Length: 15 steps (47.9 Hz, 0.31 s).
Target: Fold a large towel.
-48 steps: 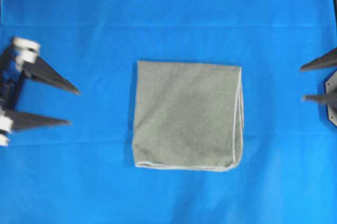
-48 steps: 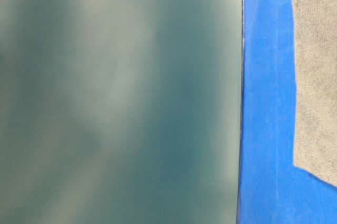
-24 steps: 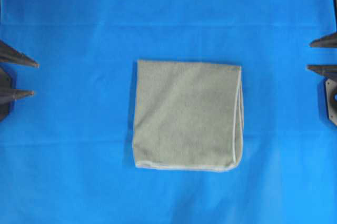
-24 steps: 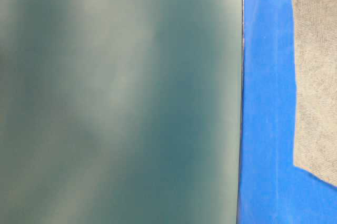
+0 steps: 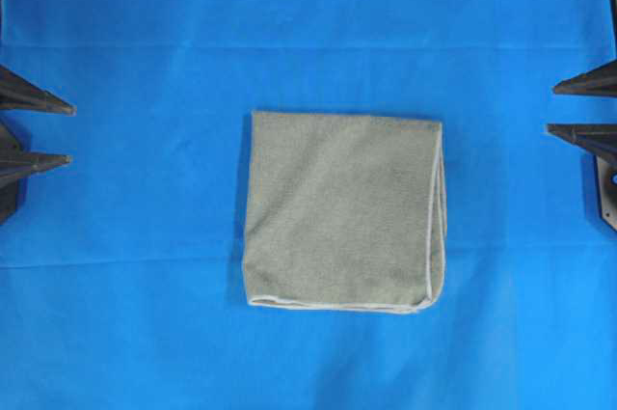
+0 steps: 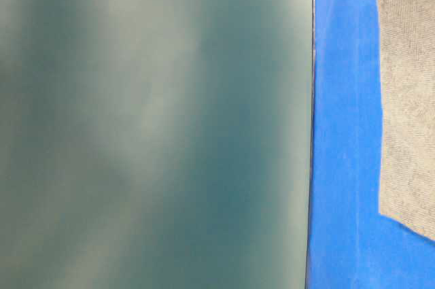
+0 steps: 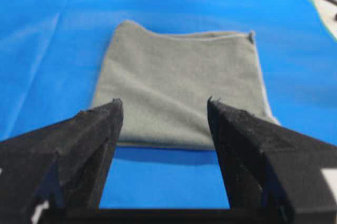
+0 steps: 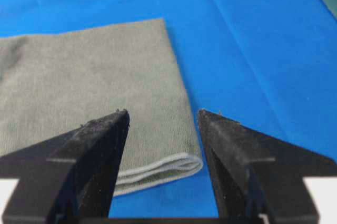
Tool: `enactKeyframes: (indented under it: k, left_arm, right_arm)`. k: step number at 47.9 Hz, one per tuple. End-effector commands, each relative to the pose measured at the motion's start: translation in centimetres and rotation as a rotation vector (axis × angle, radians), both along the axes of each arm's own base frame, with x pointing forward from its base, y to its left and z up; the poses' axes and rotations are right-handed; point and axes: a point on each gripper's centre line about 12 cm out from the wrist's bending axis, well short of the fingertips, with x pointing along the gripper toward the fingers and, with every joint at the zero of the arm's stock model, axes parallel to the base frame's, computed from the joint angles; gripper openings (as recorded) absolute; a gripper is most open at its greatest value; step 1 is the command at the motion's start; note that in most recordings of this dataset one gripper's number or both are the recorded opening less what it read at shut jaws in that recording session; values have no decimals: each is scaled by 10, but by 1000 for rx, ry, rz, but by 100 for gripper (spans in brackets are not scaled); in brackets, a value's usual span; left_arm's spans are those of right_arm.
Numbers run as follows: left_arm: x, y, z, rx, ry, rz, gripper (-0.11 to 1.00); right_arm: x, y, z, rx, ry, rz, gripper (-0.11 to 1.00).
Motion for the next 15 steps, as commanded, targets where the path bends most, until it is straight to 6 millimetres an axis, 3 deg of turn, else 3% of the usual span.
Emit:
enactKeyframes:
  k: [1,15]
  left_arm:
    - [2,0,4,-3,-12,2,63]
    - [2,0,3,-5,-5,2,63]
  right_arm:
    - [3,1,3,-2,-2,1,59]
    - [3,1,3,-3,-1,1,59]
